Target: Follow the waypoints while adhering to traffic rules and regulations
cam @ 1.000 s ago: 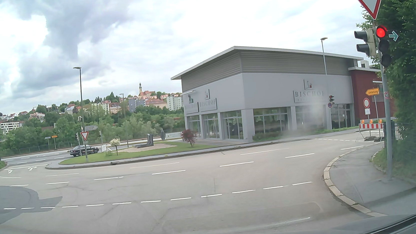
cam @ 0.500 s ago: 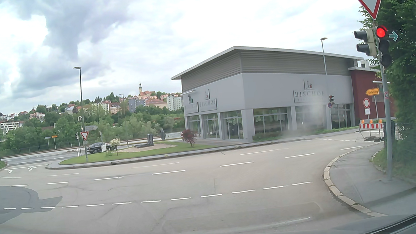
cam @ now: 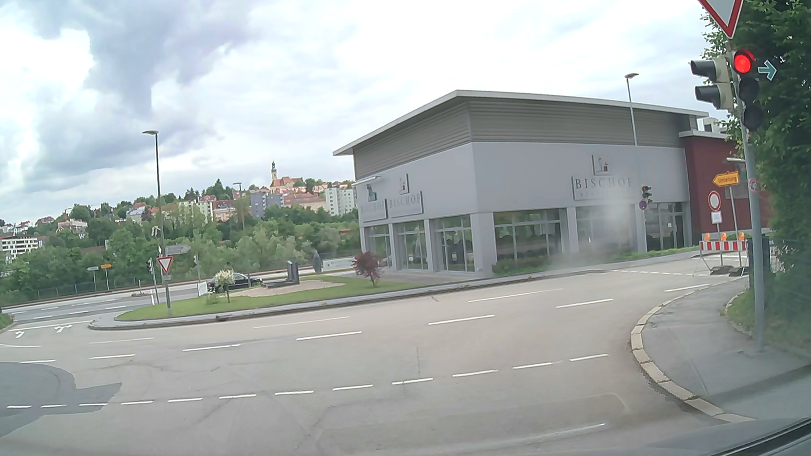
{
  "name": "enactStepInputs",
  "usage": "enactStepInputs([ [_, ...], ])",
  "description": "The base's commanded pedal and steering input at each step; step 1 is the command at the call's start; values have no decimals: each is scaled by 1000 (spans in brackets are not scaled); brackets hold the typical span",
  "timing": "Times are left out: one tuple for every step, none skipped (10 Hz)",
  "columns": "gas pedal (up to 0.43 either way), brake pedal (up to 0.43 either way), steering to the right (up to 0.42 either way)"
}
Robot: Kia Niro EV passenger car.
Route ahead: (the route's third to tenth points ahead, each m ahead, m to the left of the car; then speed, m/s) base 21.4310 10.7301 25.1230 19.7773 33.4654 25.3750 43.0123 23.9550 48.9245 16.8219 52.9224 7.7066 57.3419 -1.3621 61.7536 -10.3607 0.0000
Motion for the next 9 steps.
enactStepInputs([
  [0, 366, 0],
  [0, 372, 0],
  [0, 366, 0],
  [0, 366, 0],
  [0, 366, 0],
  [0, 366, 0],
  [0, 366, 0],
  [0, 366, 0],
  [0, 366, 0],
])
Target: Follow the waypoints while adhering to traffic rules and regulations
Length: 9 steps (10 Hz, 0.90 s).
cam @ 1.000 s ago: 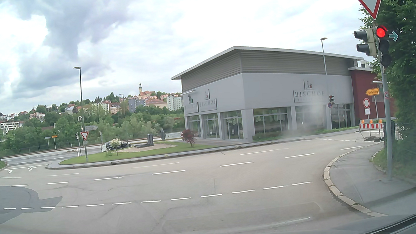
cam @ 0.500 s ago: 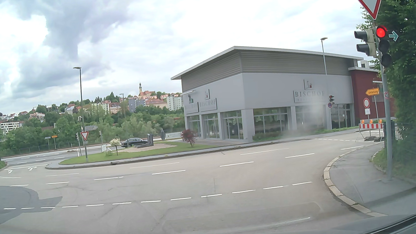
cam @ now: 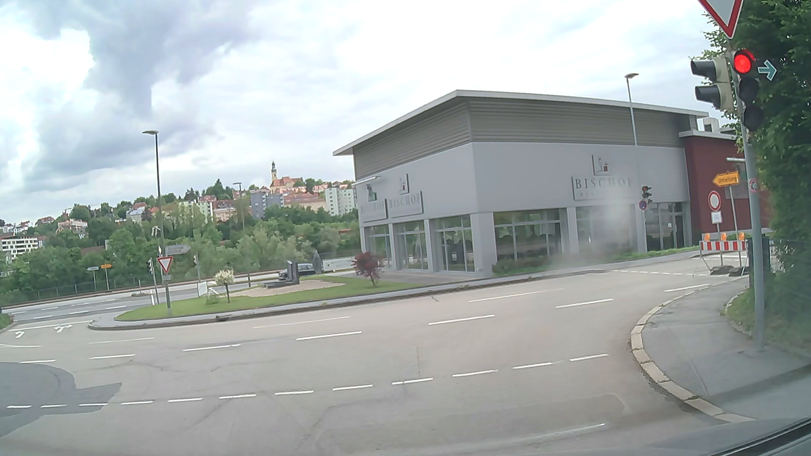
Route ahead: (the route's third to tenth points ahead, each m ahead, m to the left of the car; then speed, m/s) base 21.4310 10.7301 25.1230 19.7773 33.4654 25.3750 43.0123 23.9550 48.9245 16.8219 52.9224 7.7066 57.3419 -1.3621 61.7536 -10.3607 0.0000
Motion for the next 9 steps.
enactStepInputs([
  [0, 366, 0],
  [0, 366, 0],
  [0, 366, 0],
  [0, 366, 0],
  [0, 366, 0],
  [0, 366, 0],
  [0, 341, 0],
  [0, 61, 0],
  [0, 0, 0],
])
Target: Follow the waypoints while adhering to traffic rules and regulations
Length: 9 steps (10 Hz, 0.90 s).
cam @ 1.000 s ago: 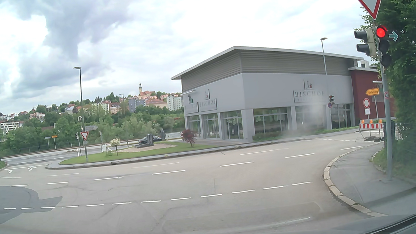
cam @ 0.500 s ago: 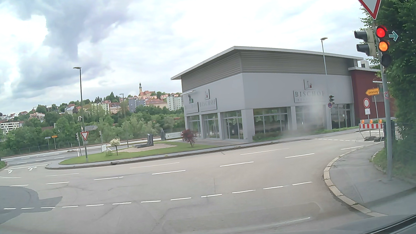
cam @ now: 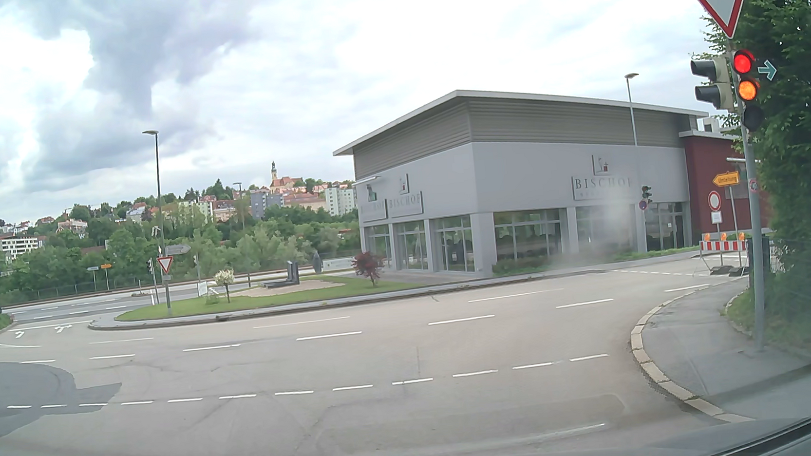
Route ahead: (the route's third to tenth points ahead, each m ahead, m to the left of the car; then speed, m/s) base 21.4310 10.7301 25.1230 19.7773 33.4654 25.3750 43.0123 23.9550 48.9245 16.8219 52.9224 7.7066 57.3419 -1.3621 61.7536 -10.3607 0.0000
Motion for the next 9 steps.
enactStepInputs([
  [0, 0, 0],
  [0, 0, 0],
  [0, 0, 0],
  [0, 0, 0],
  [67, 0, -3],
  [79, 0, -15],
  [98, 0, -28],
  [110, 0, -41],
  [118, 0, -58],
])
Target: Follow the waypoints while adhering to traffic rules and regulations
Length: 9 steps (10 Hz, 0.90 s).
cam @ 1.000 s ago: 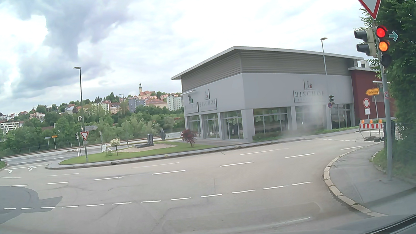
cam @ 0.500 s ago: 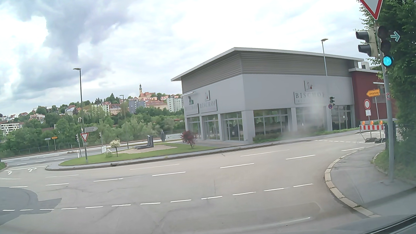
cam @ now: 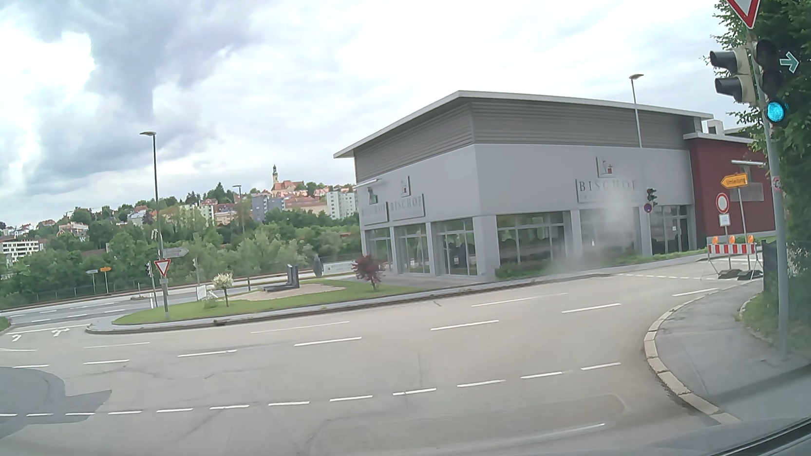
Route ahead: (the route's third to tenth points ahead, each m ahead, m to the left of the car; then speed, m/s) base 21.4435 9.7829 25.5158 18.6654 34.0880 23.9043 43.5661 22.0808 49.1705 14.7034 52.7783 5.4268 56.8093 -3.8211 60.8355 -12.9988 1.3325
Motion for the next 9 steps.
enactStepInputs([
  [130, 0, -74],
  [138, 0, -95],
  [150, 0, -113],
  [150, 0, -126],
  [150, 0, -138],
  [150, 0, -150],
  [150, 0, -159],
  [150, 0, -170],
  [150, 0, -182],
])
